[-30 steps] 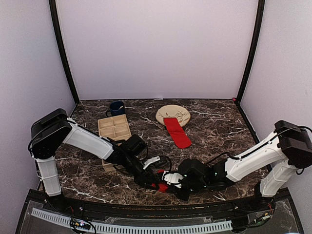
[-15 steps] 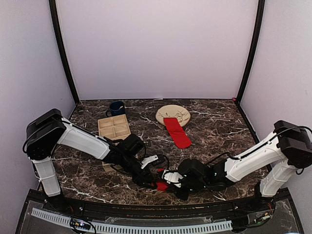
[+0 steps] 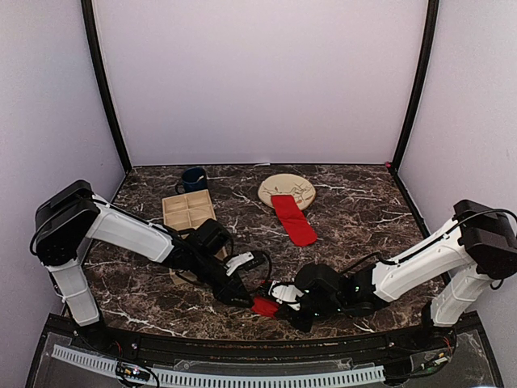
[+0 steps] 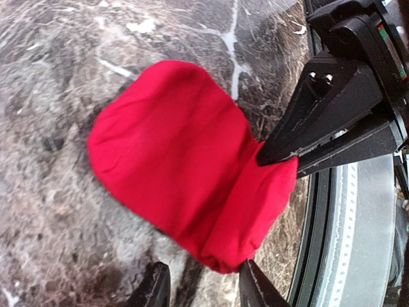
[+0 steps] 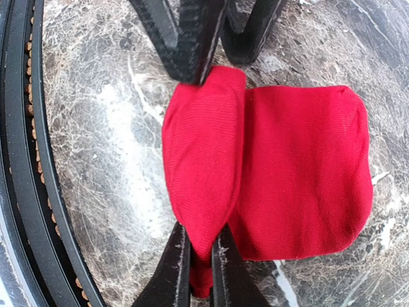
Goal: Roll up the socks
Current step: Roll the sock at the center of the board.
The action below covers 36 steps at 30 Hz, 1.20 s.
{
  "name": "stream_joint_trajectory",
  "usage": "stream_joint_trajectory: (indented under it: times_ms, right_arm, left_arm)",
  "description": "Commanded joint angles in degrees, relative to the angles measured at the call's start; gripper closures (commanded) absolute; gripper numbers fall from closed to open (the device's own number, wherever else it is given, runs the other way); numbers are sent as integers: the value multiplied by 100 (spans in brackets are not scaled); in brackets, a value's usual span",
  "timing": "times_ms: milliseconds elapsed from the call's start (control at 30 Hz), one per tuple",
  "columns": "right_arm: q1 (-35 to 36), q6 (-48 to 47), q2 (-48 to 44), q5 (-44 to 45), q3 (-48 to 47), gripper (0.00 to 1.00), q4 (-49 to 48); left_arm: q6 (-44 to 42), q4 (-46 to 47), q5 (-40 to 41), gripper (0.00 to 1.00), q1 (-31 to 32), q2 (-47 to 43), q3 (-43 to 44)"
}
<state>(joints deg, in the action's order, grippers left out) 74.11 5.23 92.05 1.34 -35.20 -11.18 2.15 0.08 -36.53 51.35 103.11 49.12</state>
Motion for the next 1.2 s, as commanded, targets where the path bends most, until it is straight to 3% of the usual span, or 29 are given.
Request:
stream_joint_trajectory:
  times_ms: [0, 400, 933, 1167]
  right_arm:
    - [17, 79, 132, -1, 97, 100, 107]
    - [-267, 86, 217, -679, -107, 100, 316]
    - [-1005, 140, 531, -2098, -363, 100, 751]
    - [-1295, 89, 814, -2661, -569, 100, 963]
  left_arm:
    - [111, -591, 639, 60, -123, -54, -288]
    - [278, 39, 730, 59, -161, -489, -707]
    - [302, 2284, 1036, 59, -144, -1528, -1881]
    - [-6, 2530, 1203, 56, 123, -1805, -2050]
